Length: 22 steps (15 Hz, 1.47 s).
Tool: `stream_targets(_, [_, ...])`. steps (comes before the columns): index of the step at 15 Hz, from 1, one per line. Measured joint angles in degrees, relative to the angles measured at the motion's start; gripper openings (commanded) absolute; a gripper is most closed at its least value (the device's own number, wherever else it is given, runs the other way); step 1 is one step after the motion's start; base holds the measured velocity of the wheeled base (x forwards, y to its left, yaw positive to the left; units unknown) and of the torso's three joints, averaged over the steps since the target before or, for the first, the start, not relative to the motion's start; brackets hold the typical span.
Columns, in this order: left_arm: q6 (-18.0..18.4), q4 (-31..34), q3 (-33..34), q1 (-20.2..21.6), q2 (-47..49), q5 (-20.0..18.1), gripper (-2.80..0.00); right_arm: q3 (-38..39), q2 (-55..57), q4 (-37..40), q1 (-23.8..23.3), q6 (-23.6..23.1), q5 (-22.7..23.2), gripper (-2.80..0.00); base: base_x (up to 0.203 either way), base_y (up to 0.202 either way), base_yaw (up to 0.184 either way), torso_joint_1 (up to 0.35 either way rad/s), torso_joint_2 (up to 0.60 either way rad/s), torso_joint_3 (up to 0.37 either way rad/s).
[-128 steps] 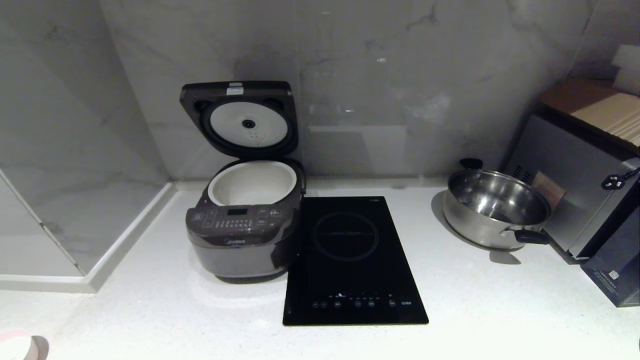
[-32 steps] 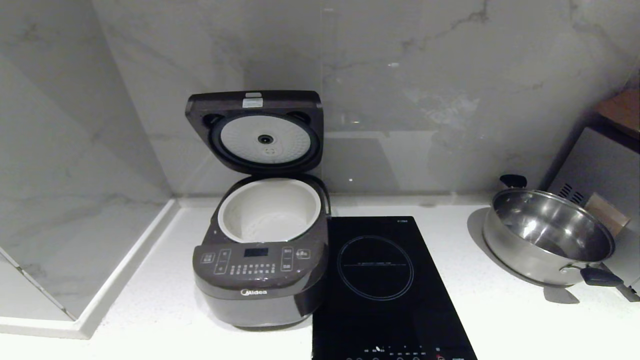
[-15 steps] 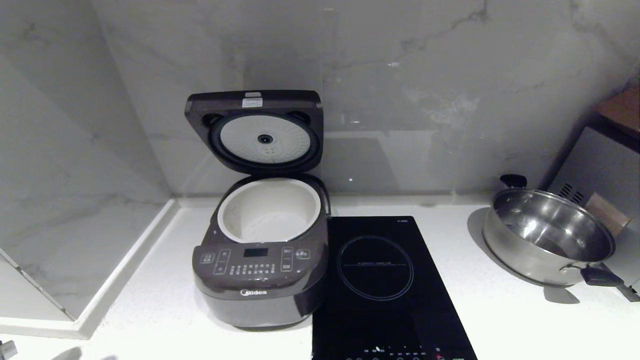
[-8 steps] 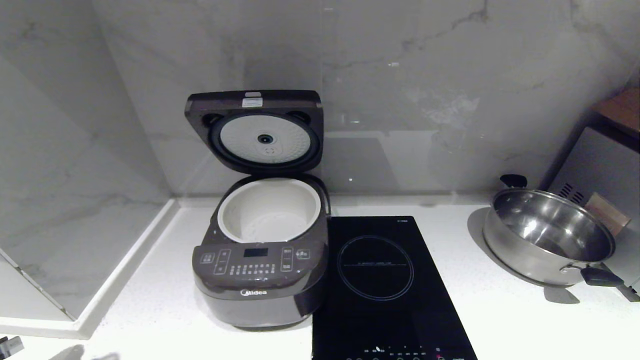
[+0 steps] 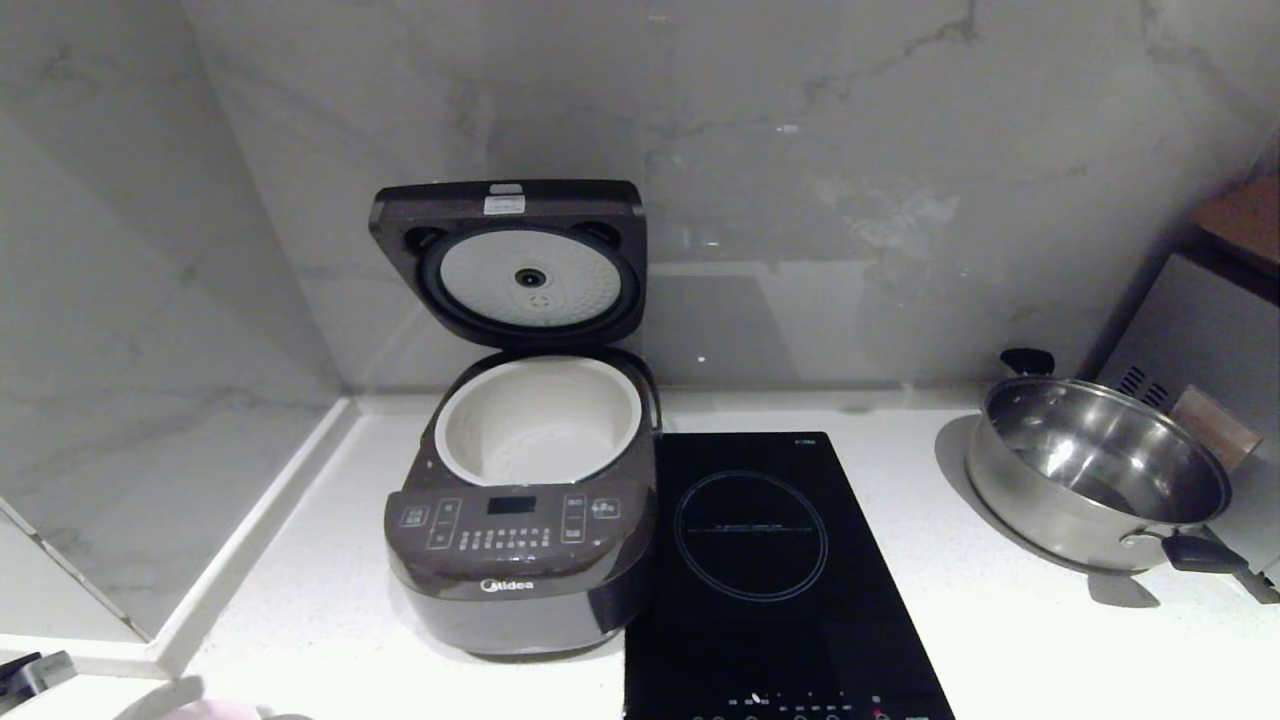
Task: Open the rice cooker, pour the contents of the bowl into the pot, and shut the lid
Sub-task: Pour the water from the bowl into the rice cooker
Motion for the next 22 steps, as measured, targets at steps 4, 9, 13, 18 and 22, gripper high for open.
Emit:
stream_targets(4, [-5.64,0.14,-1.42,-4.79,-2.34,-0.57,-2.80,0.00,0.00,-0.01,0.00,0.00,0.01,-2.80,0.000,0.000,0.000,0.000,0.00,0.000])
stream_targets(9, [-9.00,5.58,-7.73,-9.91,-3.71,-0.63,-2.80,0.00,0.00,-0.01,0.00,-0.02,0.01,-2.80,0.000,0.000,0.000,0.000,0.00,0.000])
stream_targets(13, [-10.48,8.50,-11.95,-13.14,-3.40,-0.86,-2.80,0.00,0.00,-0.01,0.00,-0.02,0.04,-2.80,0.000,0.000,0.000,0.000,0.00,0.000])
stream_targets(18, [-12.12,14.92,-17.69,-16.71,-2.68,-2.49,-2.80,0.00,0.00,-0.01,0.00,-0.02,0.01,-2.80,0.000,0.000,0.000,0.000,0.00,0.000])
stream_targets(22, [-13.01,21.90,-24.88,-19.34,-1.03,-4.29,-2.80,0.00,0.00,-0.01,0.00,-0.02,0.01,-2.80,0.000,0.000,0.000,0.000,0.00,0.000])
